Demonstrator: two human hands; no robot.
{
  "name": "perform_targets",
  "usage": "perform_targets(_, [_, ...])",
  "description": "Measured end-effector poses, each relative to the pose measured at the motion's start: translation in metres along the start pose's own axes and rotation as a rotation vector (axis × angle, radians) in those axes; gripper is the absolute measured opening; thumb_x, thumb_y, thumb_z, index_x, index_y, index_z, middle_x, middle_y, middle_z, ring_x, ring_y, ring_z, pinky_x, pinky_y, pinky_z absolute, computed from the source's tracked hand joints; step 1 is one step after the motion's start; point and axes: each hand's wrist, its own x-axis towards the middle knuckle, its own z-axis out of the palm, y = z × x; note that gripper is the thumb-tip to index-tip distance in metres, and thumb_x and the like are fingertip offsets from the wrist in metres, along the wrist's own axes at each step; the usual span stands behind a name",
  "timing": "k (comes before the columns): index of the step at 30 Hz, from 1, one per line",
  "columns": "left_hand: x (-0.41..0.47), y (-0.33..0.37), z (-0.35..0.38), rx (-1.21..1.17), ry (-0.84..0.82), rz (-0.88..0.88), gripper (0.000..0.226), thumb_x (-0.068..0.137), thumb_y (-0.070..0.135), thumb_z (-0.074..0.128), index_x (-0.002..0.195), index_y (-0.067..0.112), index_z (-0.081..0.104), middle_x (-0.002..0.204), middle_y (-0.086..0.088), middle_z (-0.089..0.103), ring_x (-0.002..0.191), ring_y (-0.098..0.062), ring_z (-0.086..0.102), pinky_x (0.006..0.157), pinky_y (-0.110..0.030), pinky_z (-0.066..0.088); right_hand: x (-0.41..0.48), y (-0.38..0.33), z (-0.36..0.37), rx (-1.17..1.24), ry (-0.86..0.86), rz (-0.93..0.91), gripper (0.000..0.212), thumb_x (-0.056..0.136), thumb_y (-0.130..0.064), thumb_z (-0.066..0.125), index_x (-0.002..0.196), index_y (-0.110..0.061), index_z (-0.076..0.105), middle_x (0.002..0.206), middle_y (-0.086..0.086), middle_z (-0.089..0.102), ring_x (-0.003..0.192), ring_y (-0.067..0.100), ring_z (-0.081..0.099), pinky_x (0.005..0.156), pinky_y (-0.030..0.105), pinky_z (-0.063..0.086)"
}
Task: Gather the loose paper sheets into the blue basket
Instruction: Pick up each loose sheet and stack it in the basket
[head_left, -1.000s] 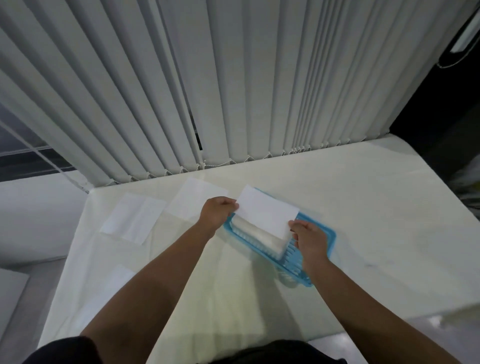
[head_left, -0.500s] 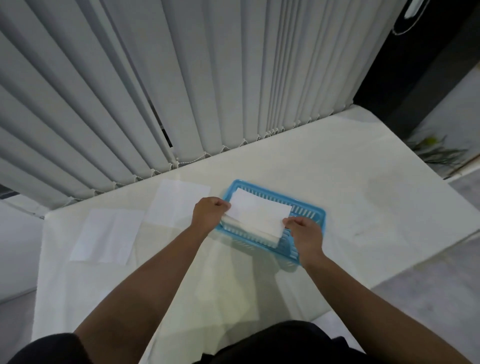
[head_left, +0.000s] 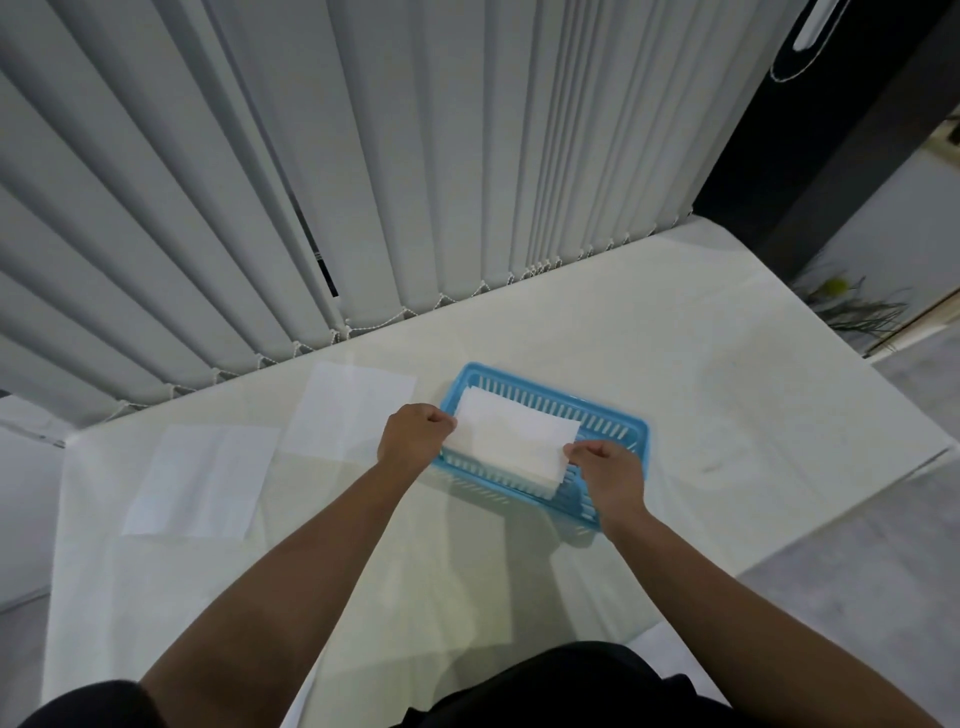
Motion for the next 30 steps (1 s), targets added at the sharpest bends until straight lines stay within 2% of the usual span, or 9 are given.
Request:
perform_targets(5, [0.0,-0.004,-0.001,-0.027,0.005,0.005,0.02,0.089,0.027,0.058,0.092,0.015,0.072,0.087,0.004,0.066,0.08,-0.015,0.059,0.072,-0.025,0.041,0.002,0.002,0.003,0.007,-0.007,0.007,0.022,0.082,-0.014,0.072,0.062,-0.021,0.065,0.072,-0.005,0.066,0.069,0.01,0.057,0.072,0.028,0.042])
perform_targets(8, [0.0,-0.007,-0.002,-0.033,0.003,0.018,0.02,0.089,0.024,0.057,0.093,0.014,0.073,0.087,0.005,0.065,0.082,-0.014,0.058,0.072,-0.025,0.04,0.003,0.003,0.004,-0.003,-0.005,0.003,0.023,0.082,-0.015,0.072,0.062,-0.022,0.064,0.071,-0.006,0.065,0.072,0.013,0.058,0.072,0.028,0.043])
perform_targets(10, [0.0,-0.007,-0.002,-0.034,0.002,0.021,0.019,0.089,0.022,0.055,0.088,0.016,0.073,0.084,0.007,0.065,0.08,-0.014,0.057,0.068,-0.023,0.04,0.004,0.003,0.005,-0.012,-0.004,0.005,0.023,0.083,-0.017,0.071,0.062,-0.023,0.064,0.071,-0.007,0.065,0.071,0.013,0.058,0.073,0.029,0.044])
perform_targets(13, [0.002,-0.008,-0.002,-0.019,0.007,0.03,0.023,0.087,0.019,0.051,0.07,0.022,0.065,0.077,0.007,0.063,0.073,-0.015,0.055,0.056,-0.022,0.037,0.006,0.004,0.006,-0.011,-0.002,0.013,0.023,0.083,-0.017,0.071,0.062,-0.023,0.065,0.072,-0.006,0.066,0.074,0.015,0.059,0.074,0.029,0.044])
perform_targets(14, [0.003,-0.009,-0.001,-0.015,0.005,0.034,0.023,0.087,0.019,0.051,0.07,0.022,0.065,0.078,0.006,0.063,0.073,-0.015,0.054,0.055,-0.021,0.037,0.006,0.004,0.006,-0.011,-0.001,0.013,0.023,0.083,-0.017,0.071,0.062,-0.023,0.065,0.072,-0.005,0.066,0.075,0.015,0.059,0.074,0.029,0.044])
perform_targets(20, [0.006,-0.011,0.002,-0.008,-0.009,0.05,0.022,0.092,0.025,0.053,0.095,0.015,0.073,0.093,0.001,0.07,0.079,-0.015,0.057,0.066,-0.024,0.039,0.01,0.01,0.006,-0.015,0.002,0.02,0.014,0.083,-0.017,0.072,0.069,-0.019,0.068,0.079,-0.001,0.068,0.078,0.017,0.06,0.072,0.028,0.044])
perform_targets(26, [0.007,-0.011,0.003,0.007,-0.005,0.066,0.025,0.091,0.021,0.054,0.107,0.016,0.072,0.108,0.001,0.071,0.091,-0.015,0.06,0.077,-0.024,0.043,0.011,0.013,0.006,-0.051,-0.006,0.0,0.003,0.084,-0.017,0.071,0.081,-0.017,0.07,0.086,-0.006,0.067,0.077,0.008,0.058,0.074,0.024,0.04])
perform_targets(30, [0.007,-0.012,0.003,-0.001,-0.005,0.07,0.025,0.091,0.021,0.053,0.108,0.017,0.072,0.11,0.001,0.071,0.09,-0.013,0.059,0.078,-0.023,0.042,0.012,0.014,0.007,-0.075,-0.004,-0.004,0.005,0.082,-0.019,0.072,0.081,-0.015,0.071,0.083,-0.006,0.067,0.077,0.011,0.059,0.071,0.025,0.042])
